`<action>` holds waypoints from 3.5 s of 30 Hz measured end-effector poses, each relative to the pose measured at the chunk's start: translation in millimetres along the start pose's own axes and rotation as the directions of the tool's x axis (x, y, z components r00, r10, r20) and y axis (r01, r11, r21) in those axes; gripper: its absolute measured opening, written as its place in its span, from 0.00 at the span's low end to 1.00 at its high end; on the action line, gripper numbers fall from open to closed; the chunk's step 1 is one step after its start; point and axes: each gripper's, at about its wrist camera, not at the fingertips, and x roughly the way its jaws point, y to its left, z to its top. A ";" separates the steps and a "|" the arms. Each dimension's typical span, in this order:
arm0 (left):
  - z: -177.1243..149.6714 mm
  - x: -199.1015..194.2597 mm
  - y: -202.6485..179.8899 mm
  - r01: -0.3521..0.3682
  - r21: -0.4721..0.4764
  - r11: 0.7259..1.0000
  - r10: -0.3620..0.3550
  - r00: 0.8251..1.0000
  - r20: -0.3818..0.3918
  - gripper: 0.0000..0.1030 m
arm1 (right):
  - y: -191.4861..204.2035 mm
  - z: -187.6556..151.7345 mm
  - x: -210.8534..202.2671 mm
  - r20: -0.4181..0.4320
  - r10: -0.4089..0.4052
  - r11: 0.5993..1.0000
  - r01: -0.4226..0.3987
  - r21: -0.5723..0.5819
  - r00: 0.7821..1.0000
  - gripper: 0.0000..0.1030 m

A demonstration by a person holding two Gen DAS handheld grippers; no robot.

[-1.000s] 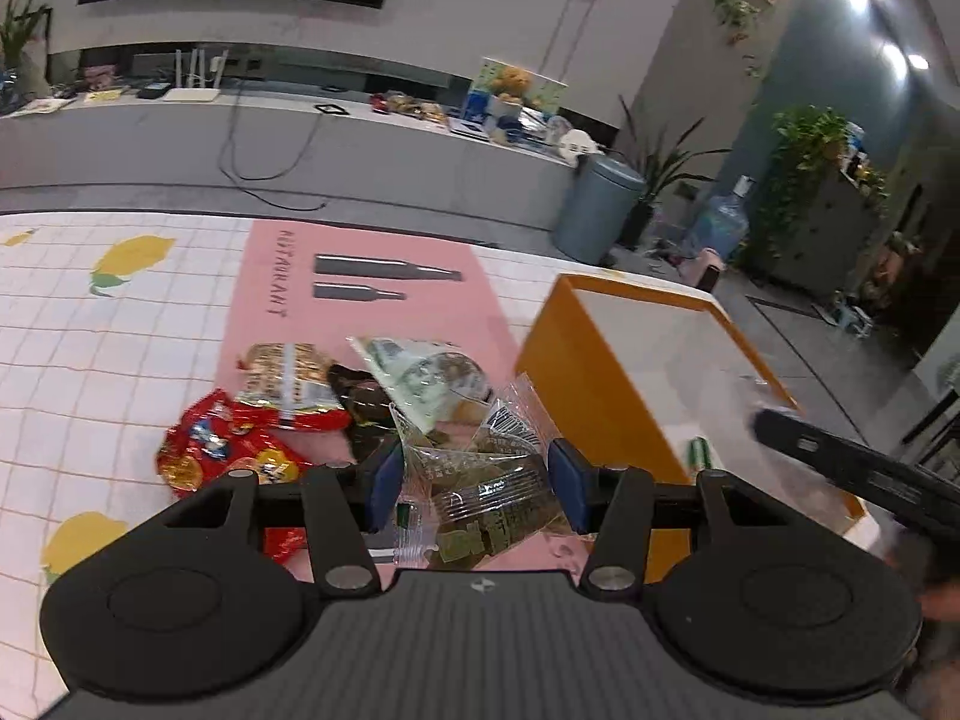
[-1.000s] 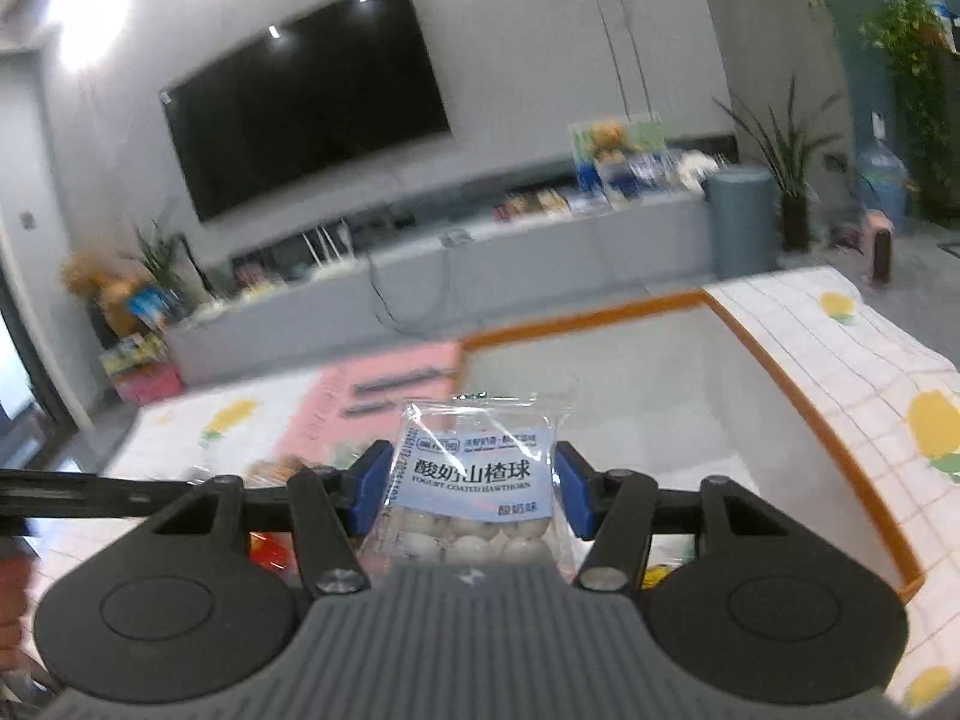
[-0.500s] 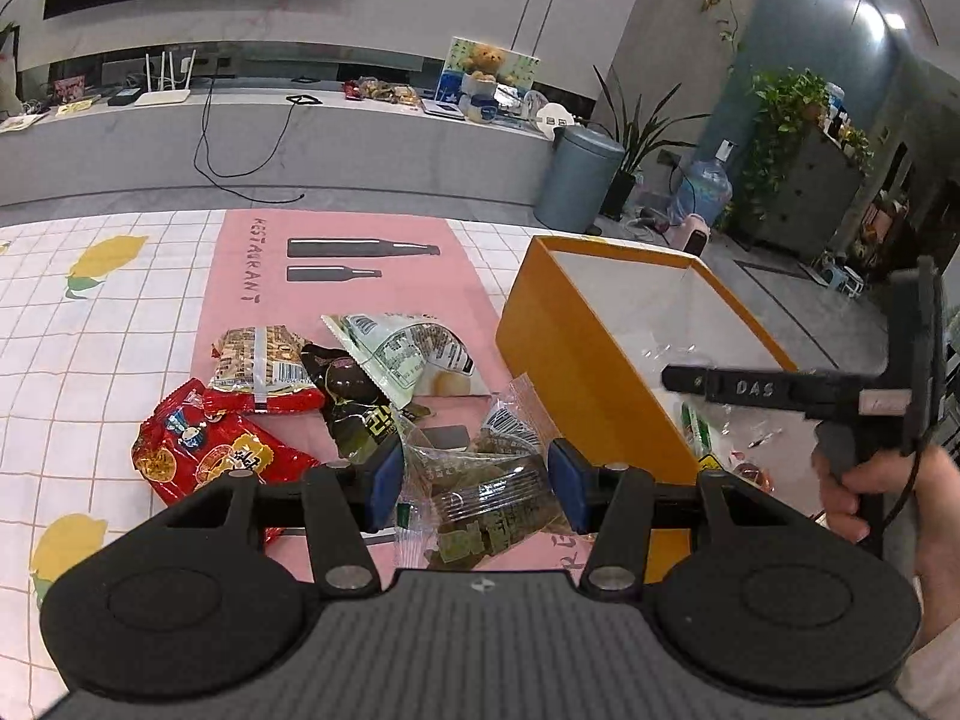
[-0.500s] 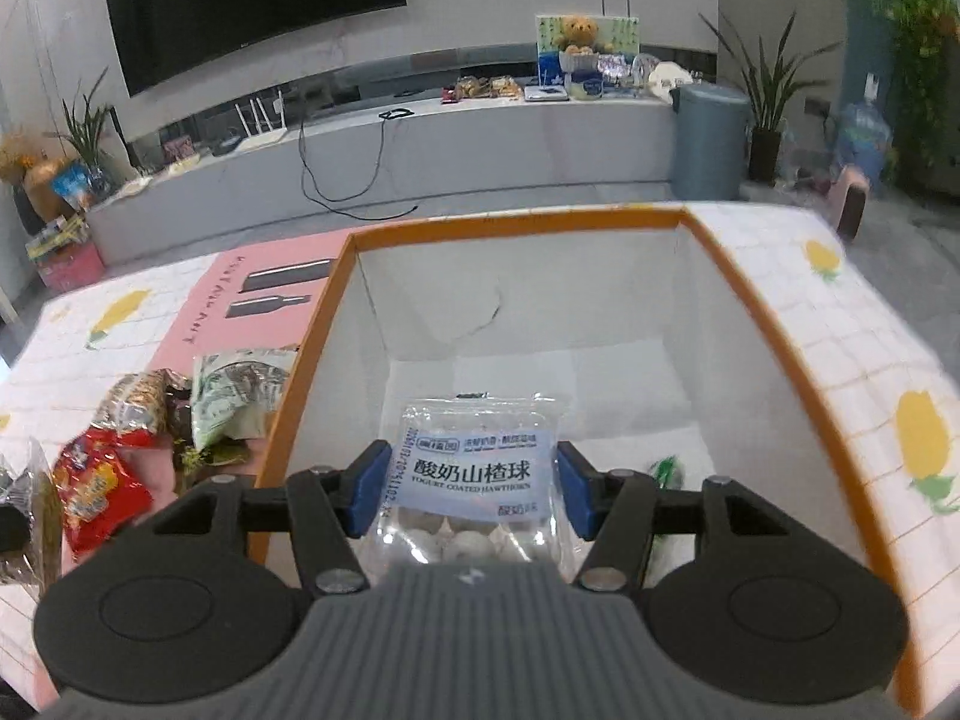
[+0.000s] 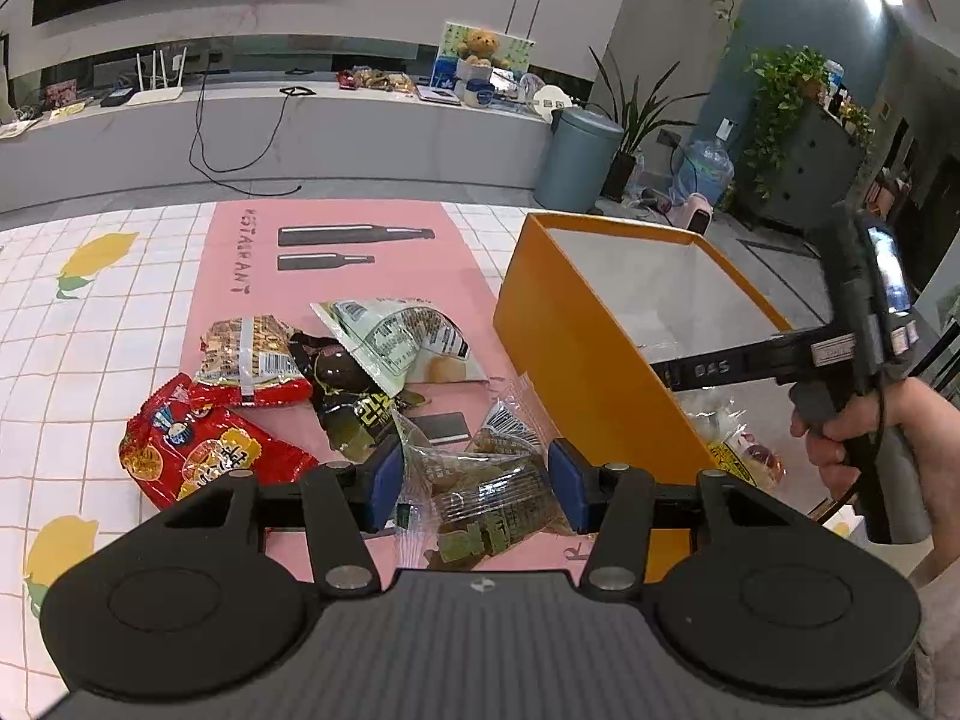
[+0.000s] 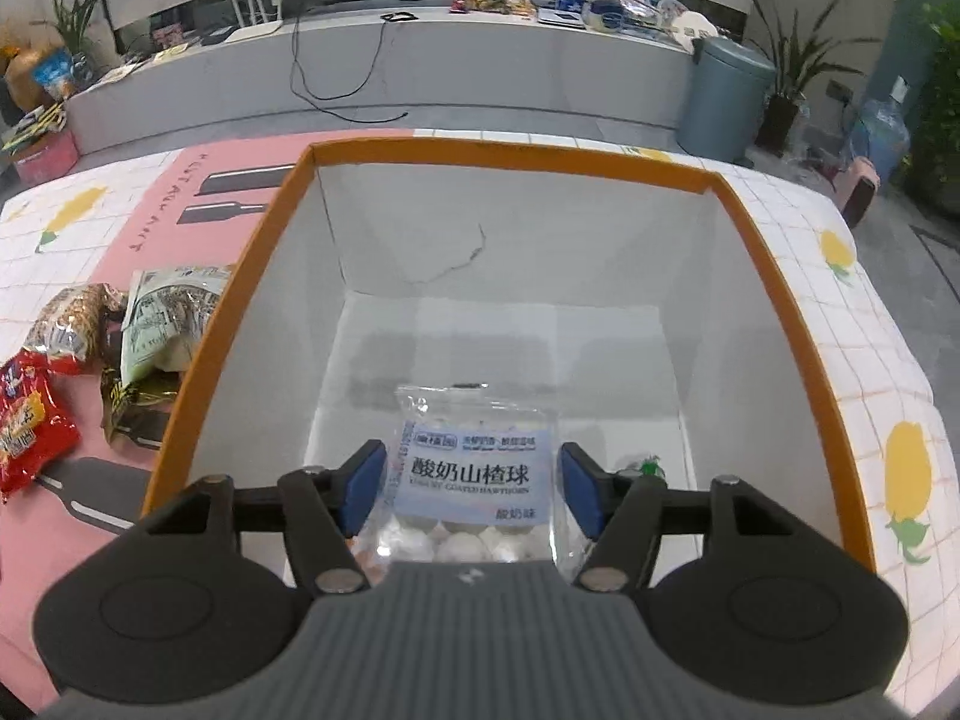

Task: Organize snacks
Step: 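Lower the clear packet into the orange box and open the left tool, then move both tools back over the snack pile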

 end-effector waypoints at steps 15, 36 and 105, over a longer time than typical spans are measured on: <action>4.7 -14.2 -31.6 0.051 -0.014 0.999 -0.051 0.998 0.030 0.57 | -95.6 -74.5 -125.9 0.370 0.120 0.819 -0.303 0.488 0.921 0.84; 37.8 40.3 -149.3 0.110 0.079 0.991 -0.112 0.993 0.025 0.57 | -123.2 -100.5 -132.5 0.400 0.127 0.785 -0.339 0.519 0.908 0.84; 15.2 -31.4 -7.8 -0.190 -0.116 0.975 0.181 0.980 -0.085 0.85 | 6.2 -80.4 -142.1 0.525 0.191 0.902 -0.359 0.239 0.829 0.76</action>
